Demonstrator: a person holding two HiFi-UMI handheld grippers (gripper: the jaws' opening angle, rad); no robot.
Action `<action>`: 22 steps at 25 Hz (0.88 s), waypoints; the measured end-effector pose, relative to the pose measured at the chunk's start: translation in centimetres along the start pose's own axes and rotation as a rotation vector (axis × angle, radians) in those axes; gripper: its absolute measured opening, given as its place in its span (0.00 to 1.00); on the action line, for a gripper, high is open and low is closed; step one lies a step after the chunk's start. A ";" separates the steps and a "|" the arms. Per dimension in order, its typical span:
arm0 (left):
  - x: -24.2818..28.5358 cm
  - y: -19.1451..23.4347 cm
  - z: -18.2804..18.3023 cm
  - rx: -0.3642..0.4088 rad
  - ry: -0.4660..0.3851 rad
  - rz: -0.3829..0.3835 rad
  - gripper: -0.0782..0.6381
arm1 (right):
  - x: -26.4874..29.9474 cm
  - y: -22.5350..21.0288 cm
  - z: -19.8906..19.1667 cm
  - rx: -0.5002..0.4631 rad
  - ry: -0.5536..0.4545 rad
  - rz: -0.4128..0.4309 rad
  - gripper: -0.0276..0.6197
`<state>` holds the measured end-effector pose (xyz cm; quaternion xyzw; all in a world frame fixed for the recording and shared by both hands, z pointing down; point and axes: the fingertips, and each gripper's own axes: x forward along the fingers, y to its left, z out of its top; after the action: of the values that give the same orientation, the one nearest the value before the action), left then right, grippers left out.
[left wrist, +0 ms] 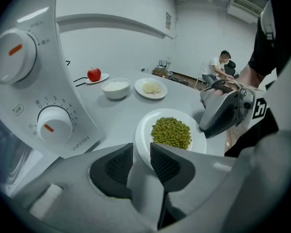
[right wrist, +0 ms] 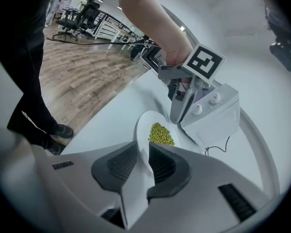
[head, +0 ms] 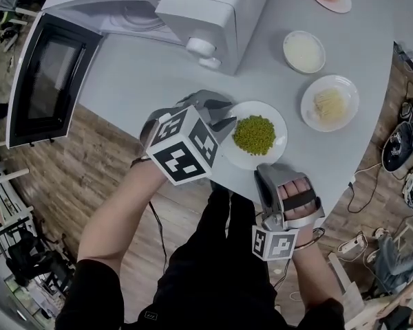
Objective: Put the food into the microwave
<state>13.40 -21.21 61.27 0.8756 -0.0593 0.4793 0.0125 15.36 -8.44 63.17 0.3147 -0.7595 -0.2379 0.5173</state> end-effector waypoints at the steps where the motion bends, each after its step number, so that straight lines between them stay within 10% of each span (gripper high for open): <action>1: 0.3 0.1 0.1 0.013 0.007 -0.010 0.24 | 0.1 -0.1 0.1 -0.011 0.000 -0.004 0.17; 22: 4.6 0.2 2.7 0.124 0.141 -0.239 0.24 | 0.7 1.8 0.1 -0.030 0.019 -0.036 0.12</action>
<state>18.09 -22.07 63.66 0.8397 0.0761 0.5373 0.0194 14.70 -7.72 64.85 0.3229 -0.7452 -0.2556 0.5245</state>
